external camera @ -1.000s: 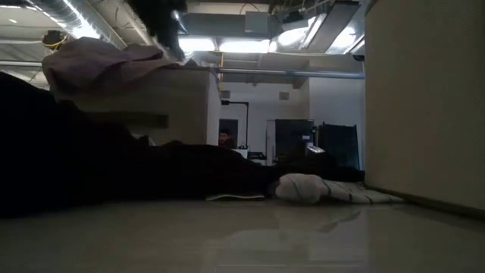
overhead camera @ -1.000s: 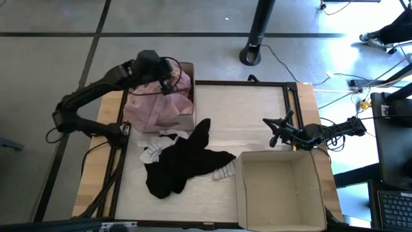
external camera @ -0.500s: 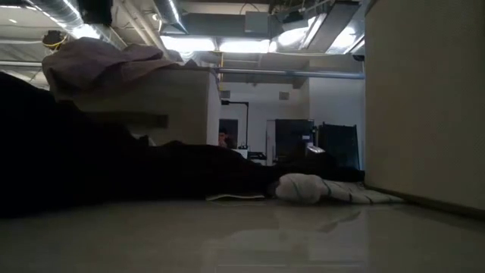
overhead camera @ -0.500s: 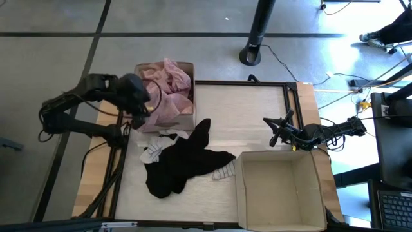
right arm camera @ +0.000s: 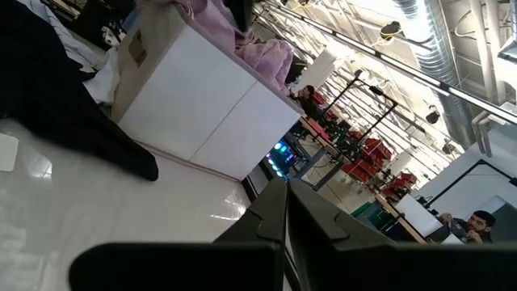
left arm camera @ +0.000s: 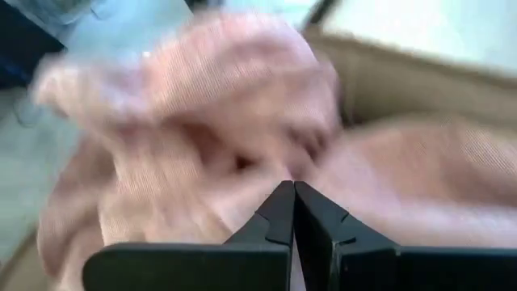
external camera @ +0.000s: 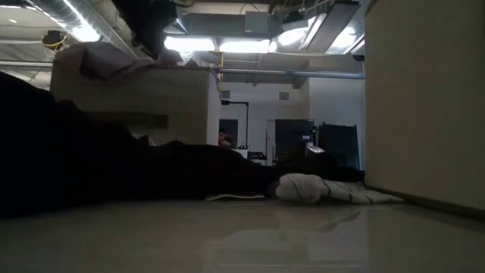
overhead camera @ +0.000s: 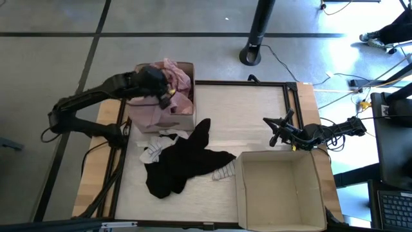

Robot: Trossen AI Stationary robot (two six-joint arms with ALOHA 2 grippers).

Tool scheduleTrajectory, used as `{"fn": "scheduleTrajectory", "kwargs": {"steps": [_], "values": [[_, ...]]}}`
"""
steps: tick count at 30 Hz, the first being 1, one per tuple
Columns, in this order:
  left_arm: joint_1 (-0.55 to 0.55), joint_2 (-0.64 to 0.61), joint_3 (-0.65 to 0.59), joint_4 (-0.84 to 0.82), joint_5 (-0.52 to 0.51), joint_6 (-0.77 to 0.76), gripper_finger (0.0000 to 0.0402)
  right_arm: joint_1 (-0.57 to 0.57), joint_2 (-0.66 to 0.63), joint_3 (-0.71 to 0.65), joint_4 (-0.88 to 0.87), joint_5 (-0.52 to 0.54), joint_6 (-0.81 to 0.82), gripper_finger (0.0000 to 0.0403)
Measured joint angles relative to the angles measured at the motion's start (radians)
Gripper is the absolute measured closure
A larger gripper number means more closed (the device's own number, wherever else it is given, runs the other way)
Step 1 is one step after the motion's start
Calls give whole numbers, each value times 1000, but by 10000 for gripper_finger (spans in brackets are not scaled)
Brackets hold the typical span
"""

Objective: Sort clothes
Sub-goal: Put the pink sleepwear into the top white laundry organizer

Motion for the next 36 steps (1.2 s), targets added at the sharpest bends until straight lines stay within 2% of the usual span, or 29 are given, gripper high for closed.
{"fn": "scheduleTrajectory", "kwargs": {"steps": [8, 15, 26, 31, 36], "values": [[177, 142, -96, 75, 159, 62, 401, 0, 0, 0, -1, -2, 1, 386], [249, 217, -263, 293, 163, 62, 401, 0, 0, 0, -1, -3, 1, 386], [258, 368, -428, 471, 167, 40, 401, 0, 0, 0, -1, -3, 2, 386], [247, 297, -395, 413, 168, 45, 401, 0, 0, 0, -1, -3, 3, 386], [205, 103, -303, 328, 153, 45, 401, 0, 0, 0, -1, -3, 3, 386]]}}
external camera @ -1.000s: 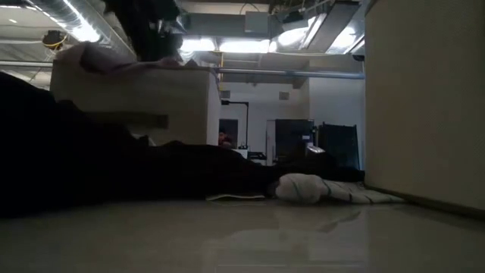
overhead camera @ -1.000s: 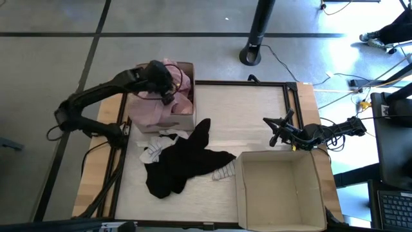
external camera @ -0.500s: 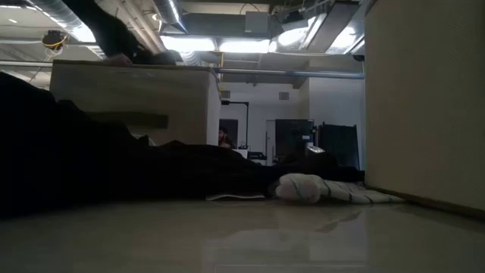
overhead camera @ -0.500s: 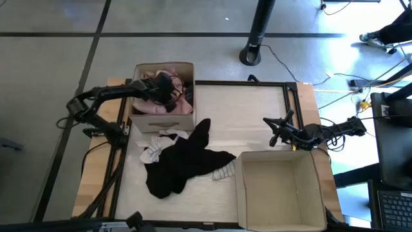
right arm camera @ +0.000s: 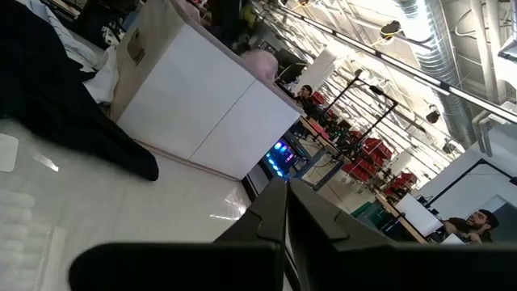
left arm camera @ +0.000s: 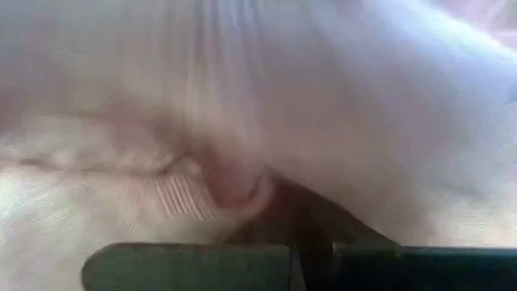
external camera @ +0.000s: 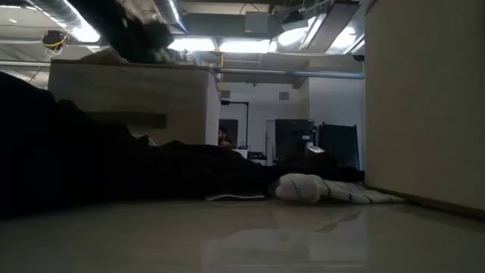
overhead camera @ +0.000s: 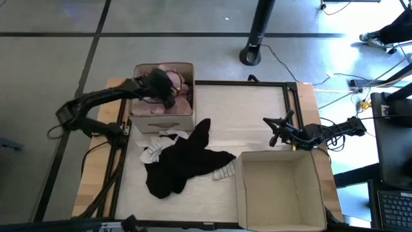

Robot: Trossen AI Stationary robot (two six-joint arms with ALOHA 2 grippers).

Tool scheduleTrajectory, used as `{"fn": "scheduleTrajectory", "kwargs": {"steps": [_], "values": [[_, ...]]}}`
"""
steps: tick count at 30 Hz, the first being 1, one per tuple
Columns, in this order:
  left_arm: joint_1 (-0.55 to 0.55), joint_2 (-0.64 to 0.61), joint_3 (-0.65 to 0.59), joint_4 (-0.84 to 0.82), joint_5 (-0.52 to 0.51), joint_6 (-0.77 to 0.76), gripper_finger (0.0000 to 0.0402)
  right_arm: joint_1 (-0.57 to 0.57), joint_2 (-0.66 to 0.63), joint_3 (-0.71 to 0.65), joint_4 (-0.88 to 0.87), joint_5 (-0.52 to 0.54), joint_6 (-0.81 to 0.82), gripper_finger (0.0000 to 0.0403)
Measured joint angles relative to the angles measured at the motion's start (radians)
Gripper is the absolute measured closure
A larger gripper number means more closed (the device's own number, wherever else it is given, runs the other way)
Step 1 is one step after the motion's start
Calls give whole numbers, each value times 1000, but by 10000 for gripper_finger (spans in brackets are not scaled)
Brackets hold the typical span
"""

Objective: Sort clothes
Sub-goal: Put the pink sleepwear into the top white laundry organizer, then put the white sock into the bottom white laundry organizer

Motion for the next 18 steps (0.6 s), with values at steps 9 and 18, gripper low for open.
{"fn": "scheduleTrajectory", "kwargs": {"steps": [9, 18], "values": [[-103, -332, 55, -31, 5, -8, 401, 0, 0, -1, 12, 0, 0, 386], [-368, -598, -88, 156, 73, -36, 401, 0, 1, 62, 122, -67, -2, 386]]}}
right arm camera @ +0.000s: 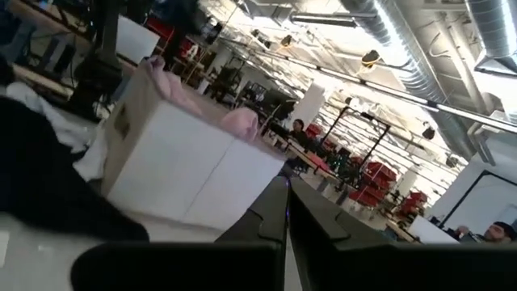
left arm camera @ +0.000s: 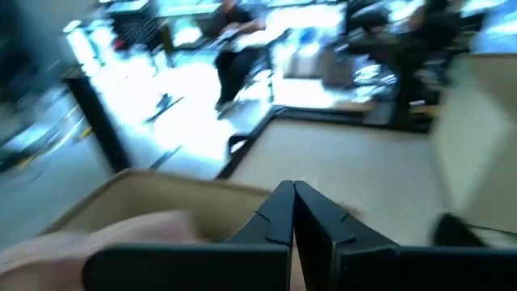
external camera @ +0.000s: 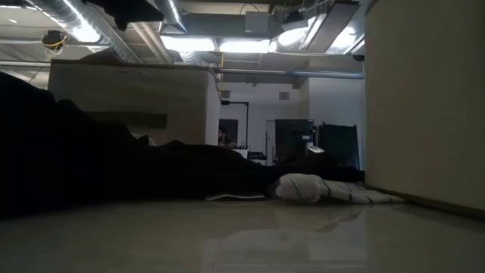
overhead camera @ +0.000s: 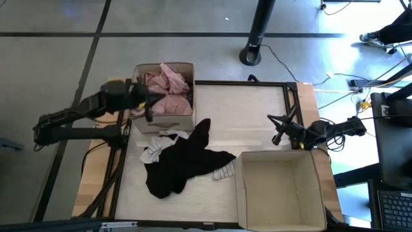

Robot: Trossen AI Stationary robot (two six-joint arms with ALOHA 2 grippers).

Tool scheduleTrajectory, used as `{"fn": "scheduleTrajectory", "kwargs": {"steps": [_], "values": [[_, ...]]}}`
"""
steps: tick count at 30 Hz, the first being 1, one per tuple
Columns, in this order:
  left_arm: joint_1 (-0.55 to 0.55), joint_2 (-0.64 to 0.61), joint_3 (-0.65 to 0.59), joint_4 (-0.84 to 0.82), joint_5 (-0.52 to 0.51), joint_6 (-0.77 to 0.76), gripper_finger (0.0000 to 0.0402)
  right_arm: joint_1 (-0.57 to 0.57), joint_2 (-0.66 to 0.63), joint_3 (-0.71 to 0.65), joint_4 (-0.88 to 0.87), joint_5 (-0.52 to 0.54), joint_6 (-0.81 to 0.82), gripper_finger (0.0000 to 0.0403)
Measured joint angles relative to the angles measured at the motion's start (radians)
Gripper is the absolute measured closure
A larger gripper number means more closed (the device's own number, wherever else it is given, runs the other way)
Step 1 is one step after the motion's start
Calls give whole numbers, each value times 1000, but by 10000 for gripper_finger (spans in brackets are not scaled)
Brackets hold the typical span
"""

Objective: Sort clothes
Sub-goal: Put the white sock into the bottom white laundry organizer

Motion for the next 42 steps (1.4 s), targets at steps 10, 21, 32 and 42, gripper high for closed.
{"fn": "scheduleTrajectory", "kwargs": {"steps": [10, 21, 32, 42], "values": [[-254, -189, -409, 425, -32, -71, 401, 0, 266, 250, -6, 0, -34, 386], [-318, -193, -548, 511, -158, -105, 401, -87, 875, 765, -157, 31, -102, 386], [-324, -197, -568, 535, -190, -89, 401, -267, 1377, 1170, -299, -329, -96, 386], [-365, -223, -567, 528, -188, -95, 401, -268, 1744, 1343, -290, -470, -76, 384]]}}
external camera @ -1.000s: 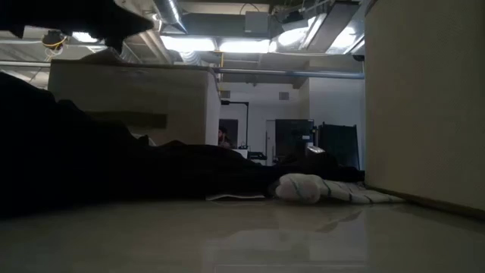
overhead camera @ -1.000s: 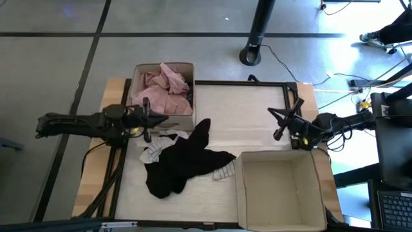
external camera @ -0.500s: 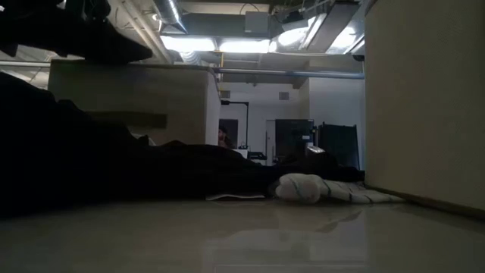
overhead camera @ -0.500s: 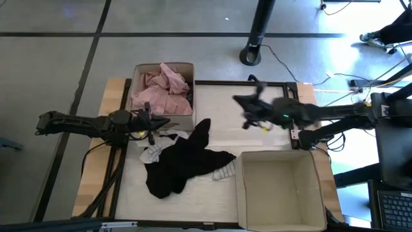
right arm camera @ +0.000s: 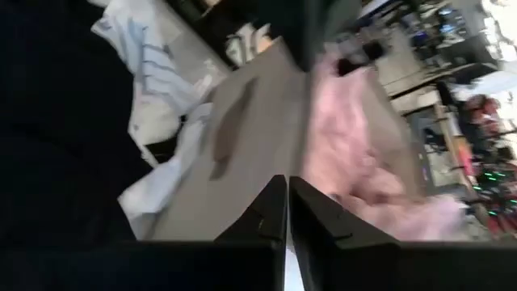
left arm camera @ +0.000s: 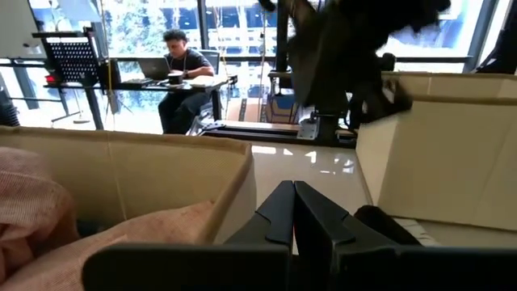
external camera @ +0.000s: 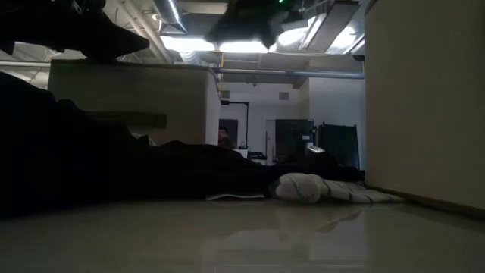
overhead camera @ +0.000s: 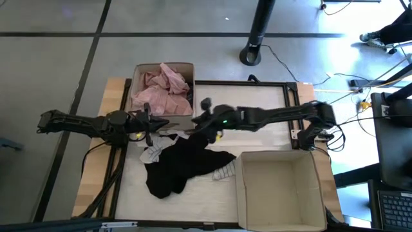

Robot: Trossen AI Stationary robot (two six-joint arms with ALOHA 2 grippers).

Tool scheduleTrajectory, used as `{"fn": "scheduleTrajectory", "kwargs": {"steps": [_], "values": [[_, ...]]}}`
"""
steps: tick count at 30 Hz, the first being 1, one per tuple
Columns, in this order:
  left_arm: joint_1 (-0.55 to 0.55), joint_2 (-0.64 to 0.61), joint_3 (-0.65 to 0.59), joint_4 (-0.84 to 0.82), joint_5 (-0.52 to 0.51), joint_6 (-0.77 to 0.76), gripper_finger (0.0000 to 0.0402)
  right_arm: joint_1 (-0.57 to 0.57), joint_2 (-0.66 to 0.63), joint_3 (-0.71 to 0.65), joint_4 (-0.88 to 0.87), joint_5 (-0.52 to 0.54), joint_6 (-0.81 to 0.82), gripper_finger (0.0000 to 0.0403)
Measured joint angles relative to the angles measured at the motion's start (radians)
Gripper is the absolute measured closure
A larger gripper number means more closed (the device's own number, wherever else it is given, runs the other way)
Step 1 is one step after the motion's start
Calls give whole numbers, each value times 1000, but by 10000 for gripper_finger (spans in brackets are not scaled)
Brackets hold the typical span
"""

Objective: Sort clothes
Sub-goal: Put the white sock into the bottom white laundry organizer

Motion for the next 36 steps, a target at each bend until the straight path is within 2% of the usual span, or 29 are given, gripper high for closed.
{"fn": "scheduleTrajectory", "kwargs": {"steps": [3, 6, 10, 14, 36], "values": [[0, -1, 0, 0, 1, 0, 401, 0, 86, 40, 2, -41, 2, 365], [0, -1, 0, -3, 2, -1, 401, 1, 151, 77, 9, -90, 11, 329], [-1, 0, 1, -10, 2, -4, 401, 1, 202, 94, 17, -104, 11, 279], [-1, -1, 1, -9, 2, -2, 401, 1, 235, 96, 54, -111, 11, 251], [-1, -5, 1, 6, -2, 22, 401, 3, 455, 96, 303, -61, 30, 253]]}}
